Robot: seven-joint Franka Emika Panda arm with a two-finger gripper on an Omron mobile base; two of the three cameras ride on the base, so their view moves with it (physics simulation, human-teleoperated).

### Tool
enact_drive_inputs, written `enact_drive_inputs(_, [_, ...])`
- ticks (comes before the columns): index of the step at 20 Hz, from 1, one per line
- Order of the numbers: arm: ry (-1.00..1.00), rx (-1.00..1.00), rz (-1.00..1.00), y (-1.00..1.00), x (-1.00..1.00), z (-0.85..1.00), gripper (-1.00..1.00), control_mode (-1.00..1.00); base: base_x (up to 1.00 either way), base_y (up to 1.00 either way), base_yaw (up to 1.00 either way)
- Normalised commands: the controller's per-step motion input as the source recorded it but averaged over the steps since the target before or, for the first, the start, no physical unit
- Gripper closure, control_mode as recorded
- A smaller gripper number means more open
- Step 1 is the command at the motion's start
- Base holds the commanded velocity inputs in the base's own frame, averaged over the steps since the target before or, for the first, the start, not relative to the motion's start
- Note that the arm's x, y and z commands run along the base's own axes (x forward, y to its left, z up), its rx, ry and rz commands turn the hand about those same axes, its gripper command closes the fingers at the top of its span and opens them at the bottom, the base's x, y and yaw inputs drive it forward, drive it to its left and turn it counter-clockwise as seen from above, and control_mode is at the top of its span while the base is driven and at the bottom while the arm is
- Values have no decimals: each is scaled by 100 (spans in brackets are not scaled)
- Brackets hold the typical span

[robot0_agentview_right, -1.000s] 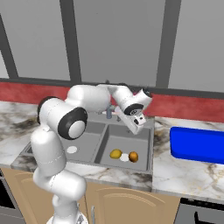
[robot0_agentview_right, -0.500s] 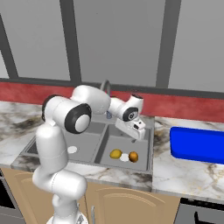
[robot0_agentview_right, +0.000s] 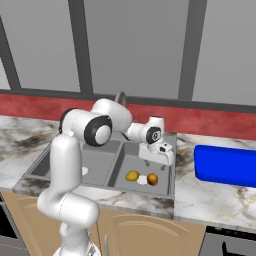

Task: Pick up all produce items and place them in the sink. Turn on the sink faucet to wash them. Then turn the sink off and put them in the tray.

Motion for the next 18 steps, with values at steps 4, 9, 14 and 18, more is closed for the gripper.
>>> enact_drive_inputs(4, [3,4,21,-3,0,-26,-100,-100,0,0,0])
enact_drive_inputs(9, [0,10,21,0,0,-30,-100,-100,0,0,0])
enact_drive_inputs(14, [2,8,7,0,-21,-31,-100,-100,0,0,0])
enact_drive_inputs(18, [0,6,3,0,-15,-31,-100,-100,0,0,0])
